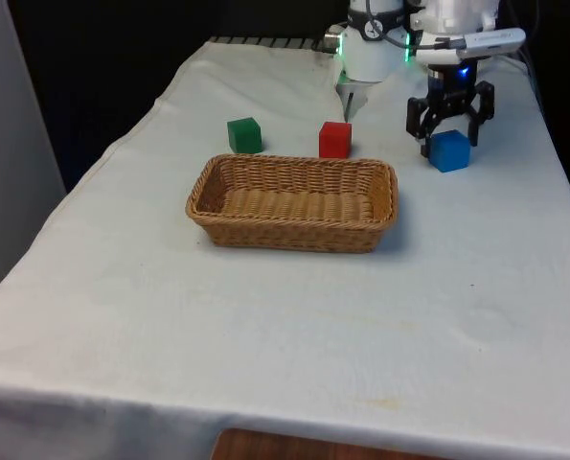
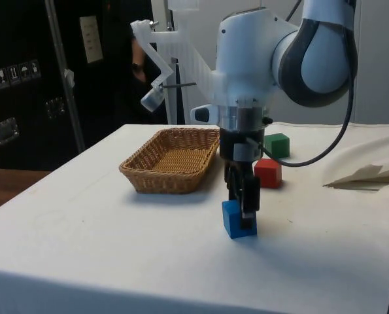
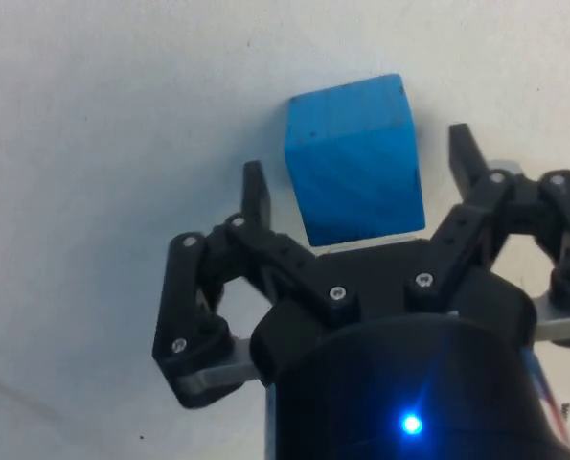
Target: Pick up the blue cube and place it into the basket.
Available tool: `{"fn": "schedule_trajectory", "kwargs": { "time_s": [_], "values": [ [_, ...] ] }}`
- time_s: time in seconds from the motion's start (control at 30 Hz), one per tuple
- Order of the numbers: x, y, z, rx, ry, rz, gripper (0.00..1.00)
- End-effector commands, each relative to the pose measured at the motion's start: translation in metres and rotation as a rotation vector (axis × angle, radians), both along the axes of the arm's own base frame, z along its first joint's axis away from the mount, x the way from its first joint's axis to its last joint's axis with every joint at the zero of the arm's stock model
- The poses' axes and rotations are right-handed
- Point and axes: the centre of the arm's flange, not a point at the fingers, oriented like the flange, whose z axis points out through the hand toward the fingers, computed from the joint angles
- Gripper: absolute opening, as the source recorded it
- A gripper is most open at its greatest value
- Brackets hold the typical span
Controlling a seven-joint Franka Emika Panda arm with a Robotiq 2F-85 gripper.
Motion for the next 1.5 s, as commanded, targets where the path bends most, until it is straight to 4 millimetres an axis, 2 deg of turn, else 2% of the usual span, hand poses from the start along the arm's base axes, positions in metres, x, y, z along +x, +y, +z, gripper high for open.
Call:
{"fn": "schedule_trajectory", "kwargs": {
  "time_s": [0.0,0.07,0.1,0.13,0.17,0.2,0.5,0.93,1.13,1.47],
  "values": [
    [0.000,0.000,0.000,0.000,-0.003,-0.001,0.79],
    [0.000,0.000,0.000,0.000,-0.002,0.000,0.58],
    [0.000,0.000,0.000,0.000,-0.001,-0.001,0.34],
    [0.000,0.000,0.000,0.000,-0.001,-0.001,0.23],
    [0.000,0.000,0.000,0.000,-0.001,-0.001,0.08],
    [0.000,0.000,0.000,0.000,0.000,0.000,0.00],
    [0.000,0.000,0.000,0.000,0.001,0.000,0.00],
    [0.020,-0.003,0.033,-0.009,-0.022,-0.037,0.00],
    [0.026,-0.005,0.043,-0.011,-0.031,-0.054,0.00],
    [0.043,-0.014,0.067,-0.019,-0.046,-0.087,0.00]
  ]
}}
